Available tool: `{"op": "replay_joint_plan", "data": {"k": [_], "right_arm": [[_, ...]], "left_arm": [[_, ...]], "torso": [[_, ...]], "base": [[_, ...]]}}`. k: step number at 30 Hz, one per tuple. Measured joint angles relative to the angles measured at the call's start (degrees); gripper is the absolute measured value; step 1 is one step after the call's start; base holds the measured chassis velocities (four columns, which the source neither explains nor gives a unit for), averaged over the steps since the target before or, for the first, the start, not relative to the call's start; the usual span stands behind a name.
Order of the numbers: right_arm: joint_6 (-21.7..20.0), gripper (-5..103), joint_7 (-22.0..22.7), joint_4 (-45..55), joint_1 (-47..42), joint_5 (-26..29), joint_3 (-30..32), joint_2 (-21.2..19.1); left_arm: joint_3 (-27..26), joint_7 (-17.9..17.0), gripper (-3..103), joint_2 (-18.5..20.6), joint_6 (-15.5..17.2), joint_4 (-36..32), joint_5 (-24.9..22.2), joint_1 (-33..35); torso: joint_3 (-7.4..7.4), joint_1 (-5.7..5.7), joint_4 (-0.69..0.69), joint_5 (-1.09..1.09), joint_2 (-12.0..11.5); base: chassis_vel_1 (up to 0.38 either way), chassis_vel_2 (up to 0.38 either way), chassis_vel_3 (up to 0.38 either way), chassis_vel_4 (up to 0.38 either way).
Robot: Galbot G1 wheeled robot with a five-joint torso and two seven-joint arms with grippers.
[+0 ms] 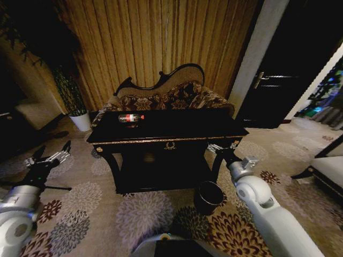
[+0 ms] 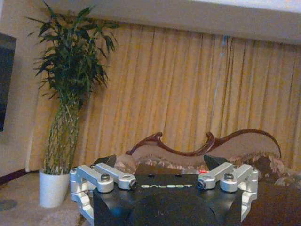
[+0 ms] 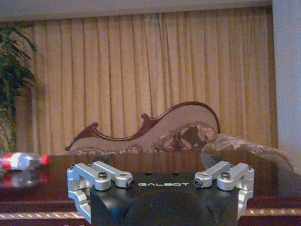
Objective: Move to the front of the table and place the trash on the table into the trash bin.
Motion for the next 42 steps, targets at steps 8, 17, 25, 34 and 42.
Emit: {"op": "replay_joint_plan", "data": {"k": [8,17,25,34,42], "right_arm": [[-1.59,100,-0.08,1.84,-0.33,0.99,0.53,-0.77],[-0.73,100,-0.31,-1.27,0.25,0.70,-0.41,-0.26],[-0.33,100,-0.31,-2.10,0.59,0.56,-0.44,-0.13],[-0.27,100,-0.36,-2.11,0.55,0.20,-1.29,0.19],[-0.24,100,-0.33,-2.23,0.28,0.16,-1.49,0.38]], "left_arm": [[0.25,-0.54,100,0.38,0.48,-0.84,-0.04,-0.38],[-0.43,-0.51,100,1.06,0.42,-1.69,-0.38,-0.34],[-0.16,-0.36,100,0.96,0.48,-1.83,-0.42,-0.28],[-0.15,-0.21,100,0.80,0.43,-1.81,-0.42,-0.24],[0.23,0.06,100,0.53,0.27,-1.93,-0.22,-0.23]], "torso": [[0.00,0.00,0.00,0.00,0.00],[0.00,0.00,0.00,0.01,0.00],[0.00,-0.01,0.00,0.00,0.01],[0.01,0.02,0.00,0.00,-0.01],[0.01,0.01,0.00,0.00,-0.01]], "base": [[0.000,0.000,0.000,0.000],[0.000,0.000,0.000,0.000],[-0.070,0.057,0.070,-0.066],[-0.151,0.156,0.153,-0.146],[-0.126,0.121,0.123,-0.130]]}}
